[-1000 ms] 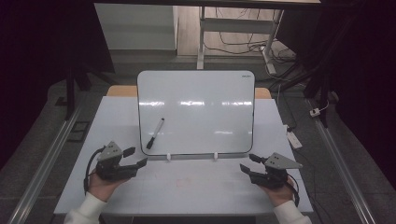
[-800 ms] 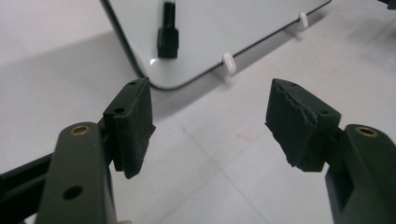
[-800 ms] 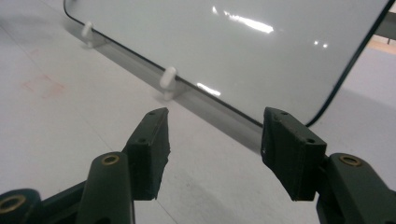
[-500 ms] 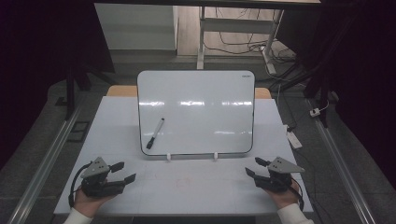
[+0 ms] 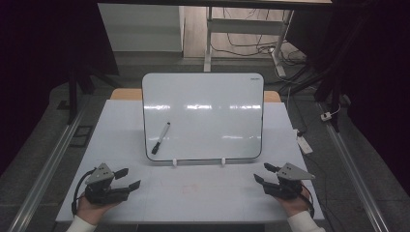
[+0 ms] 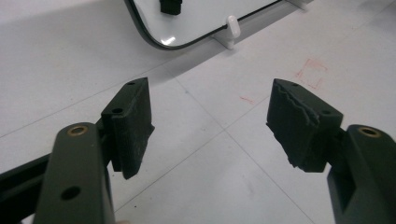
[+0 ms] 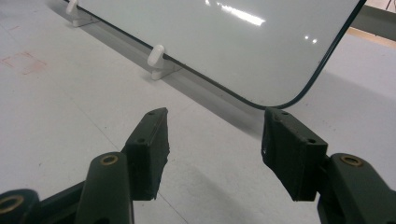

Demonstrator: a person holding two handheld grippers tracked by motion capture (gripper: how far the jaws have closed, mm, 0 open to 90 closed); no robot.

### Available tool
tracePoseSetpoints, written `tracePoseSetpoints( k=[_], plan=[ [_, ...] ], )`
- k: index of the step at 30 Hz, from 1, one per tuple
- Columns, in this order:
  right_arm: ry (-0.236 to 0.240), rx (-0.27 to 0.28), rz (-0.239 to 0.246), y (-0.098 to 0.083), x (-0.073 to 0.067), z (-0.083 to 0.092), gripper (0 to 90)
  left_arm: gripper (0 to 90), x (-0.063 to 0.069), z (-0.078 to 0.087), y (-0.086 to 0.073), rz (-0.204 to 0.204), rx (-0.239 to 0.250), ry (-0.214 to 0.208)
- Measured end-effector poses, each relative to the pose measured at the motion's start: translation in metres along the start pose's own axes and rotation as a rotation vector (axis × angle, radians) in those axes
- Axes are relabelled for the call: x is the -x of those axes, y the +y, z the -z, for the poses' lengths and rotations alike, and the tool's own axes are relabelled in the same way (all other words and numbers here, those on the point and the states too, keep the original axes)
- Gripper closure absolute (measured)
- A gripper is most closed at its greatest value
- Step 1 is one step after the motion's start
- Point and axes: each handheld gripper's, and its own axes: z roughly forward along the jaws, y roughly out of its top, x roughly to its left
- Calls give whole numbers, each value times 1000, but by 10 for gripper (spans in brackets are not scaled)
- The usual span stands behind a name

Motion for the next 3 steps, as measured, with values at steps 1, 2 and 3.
tracePoseSetpoints(
  k=[1,2,3],
  plan=[
    [0,1,-1,0,0,0,406,321,0,0,0,0,-1,1],
    [0,4,2,0,0,0,406,320,0,0,0,0,-1,1],
    [1,4,2,0,0,0,406,320,0,0,0,-1,-2,1]
  ],
)
